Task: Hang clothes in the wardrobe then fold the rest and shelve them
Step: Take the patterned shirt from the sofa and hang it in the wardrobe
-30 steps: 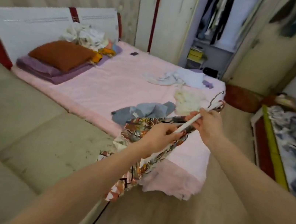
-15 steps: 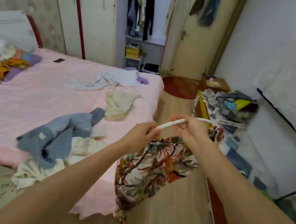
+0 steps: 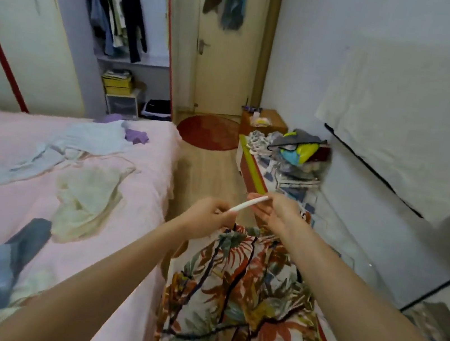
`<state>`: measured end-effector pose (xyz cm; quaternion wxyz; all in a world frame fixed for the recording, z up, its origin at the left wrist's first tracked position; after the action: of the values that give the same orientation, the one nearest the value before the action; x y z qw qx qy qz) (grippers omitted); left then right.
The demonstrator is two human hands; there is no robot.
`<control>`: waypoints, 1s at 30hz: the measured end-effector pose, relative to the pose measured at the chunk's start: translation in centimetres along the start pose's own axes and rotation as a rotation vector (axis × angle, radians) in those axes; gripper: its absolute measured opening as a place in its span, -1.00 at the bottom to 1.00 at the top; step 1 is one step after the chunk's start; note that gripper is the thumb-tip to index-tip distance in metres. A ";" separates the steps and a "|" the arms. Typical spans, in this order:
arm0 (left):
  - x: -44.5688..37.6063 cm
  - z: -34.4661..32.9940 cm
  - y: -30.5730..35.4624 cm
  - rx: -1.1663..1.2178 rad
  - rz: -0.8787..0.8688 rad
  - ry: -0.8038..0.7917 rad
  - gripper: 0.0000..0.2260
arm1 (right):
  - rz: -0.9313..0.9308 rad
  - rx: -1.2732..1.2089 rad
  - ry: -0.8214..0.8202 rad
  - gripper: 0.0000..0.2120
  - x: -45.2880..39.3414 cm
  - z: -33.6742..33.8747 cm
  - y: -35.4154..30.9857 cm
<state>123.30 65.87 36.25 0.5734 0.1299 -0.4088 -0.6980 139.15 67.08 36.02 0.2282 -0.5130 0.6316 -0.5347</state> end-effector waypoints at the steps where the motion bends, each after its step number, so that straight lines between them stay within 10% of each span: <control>1: -3.0 0.8 0.4 -0.002 0.009 -0.024 -0.78 | -0.002 0.018 0.013 -0.73 -2.6 -0.4 -0.8; 16: -39.6 12.3 7.6 -0.139 -0.049 -0.019 -0.75 | 0.002 -0.036 0.053 -0.69 -37.8 -8.2 -8.5; 30: -70.0 32.8 3.6 0.124 0.105 0.278 -0.83 | -0.091 0.011 -0.315 -0.73 -73.0 -34.6 -11.9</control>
<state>126.09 143.15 39.43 0.6512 0.2388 -0.3738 -0.6158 142.02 148.64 38.99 0.3027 -0.6174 0.5610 -0.4609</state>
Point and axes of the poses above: each hand's wrist, its own x-axis away from the middle knuckle, its own z-axis out of the back of the hand, y = z × x, the point moved 3 cm from there along -x, towards the middle knuckle, and after that the axes turned 12 degrees about z, right-handed, at the moved point
